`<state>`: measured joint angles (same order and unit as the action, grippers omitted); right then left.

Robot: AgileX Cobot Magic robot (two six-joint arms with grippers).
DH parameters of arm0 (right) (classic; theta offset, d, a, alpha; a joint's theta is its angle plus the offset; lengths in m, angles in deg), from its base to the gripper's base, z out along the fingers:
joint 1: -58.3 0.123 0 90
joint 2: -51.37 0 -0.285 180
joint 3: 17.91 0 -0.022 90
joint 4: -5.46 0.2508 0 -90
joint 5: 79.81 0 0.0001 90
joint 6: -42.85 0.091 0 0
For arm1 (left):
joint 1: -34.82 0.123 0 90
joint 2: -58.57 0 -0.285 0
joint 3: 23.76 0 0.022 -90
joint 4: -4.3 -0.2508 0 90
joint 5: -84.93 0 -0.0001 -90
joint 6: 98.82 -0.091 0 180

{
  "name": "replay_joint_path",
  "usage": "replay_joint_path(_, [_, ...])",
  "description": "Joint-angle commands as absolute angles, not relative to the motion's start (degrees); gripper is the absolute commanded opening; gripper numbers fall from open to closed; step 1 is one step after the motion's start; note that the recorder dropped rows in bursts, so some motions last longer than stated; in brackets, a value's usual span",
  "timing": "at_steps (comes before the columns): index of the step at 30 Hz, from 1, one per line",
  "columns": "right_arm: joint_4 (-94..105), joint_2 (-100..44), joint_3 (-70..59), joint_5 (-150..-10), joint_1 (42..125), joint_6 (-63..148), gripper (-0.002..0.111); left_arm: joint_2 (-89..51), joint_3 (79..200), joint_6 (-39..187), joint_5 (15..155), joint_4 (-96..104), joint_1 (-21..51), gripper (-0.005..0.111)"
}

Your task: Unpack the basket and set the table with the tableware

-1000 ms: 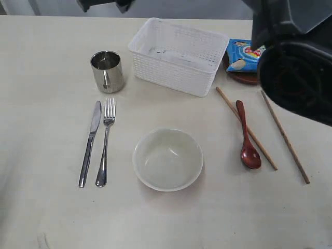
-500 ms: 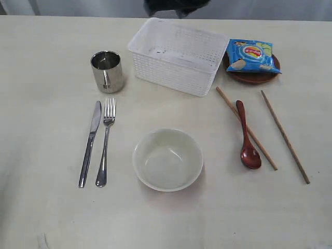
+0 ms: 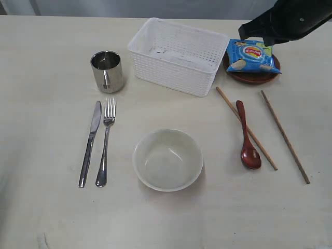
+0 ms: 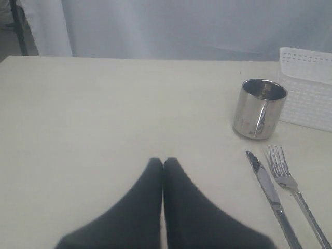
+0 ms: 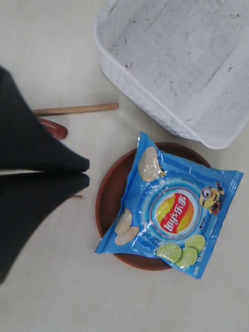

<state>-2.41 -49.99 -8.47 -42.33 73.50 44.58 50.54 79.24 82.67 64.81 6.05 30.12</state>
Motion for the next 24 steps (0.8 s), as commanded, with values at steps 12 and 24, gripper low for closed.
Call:
replay_joint_path(12, [-0.96, -49.92, -8.25, -41.9, 76.36, 41.08, -0.001, 50.78, 79.03, 82.5, 65.3, 6.07, 30.28, 0.0])
replay_joint_path(24, [0.26, -50.17, -6.54, -33.92, 75.96, 40.85, -0.001, 50.78, 79.03, 82.5, 65.3, 6.07, 30.28, 0.0])
